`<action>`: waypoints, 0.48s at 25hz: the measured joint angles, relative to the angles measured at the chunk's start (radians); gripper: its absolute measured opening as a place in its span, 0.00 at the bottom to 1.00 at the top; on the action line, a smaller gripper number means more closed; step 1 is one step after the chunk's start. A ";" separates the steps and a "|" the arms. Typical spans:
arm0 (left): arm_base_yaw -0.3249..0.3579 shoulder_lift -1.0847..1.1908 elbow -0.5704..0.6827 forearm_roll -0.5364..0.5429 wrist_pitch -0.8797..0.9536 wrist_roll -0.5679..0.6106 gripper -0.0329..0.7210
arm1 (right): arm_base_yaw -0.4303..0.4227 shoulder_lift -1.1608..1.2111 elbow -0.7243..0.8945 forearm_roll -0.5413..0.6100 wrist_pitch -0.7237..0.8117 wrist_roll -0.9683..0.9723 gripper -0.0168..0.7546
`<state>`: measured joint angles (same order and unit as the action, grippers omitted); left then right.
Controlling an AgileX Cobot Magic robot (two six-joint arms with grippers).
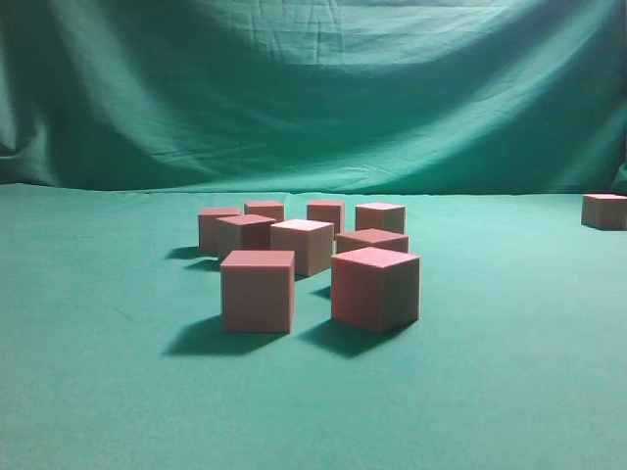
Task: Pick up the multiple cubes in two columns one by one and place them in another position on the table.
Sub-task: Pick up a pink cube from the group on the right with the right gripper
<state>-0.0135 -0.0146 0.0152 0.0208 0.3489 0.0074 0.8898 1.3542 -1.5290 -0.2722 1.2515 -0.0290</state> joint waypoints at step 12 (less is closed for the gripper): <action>0.000 0.000 0.000 0.000 0.000 0.000 0.04 | -0.538 -0.108 0.358 0.017 -0.127 0.101 0.73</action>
<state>-0.0135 -0.0146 0.0152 0.0208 0.3489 0.0074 0.3514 1.2458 -1.1708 -0.2556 1.1245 0.0716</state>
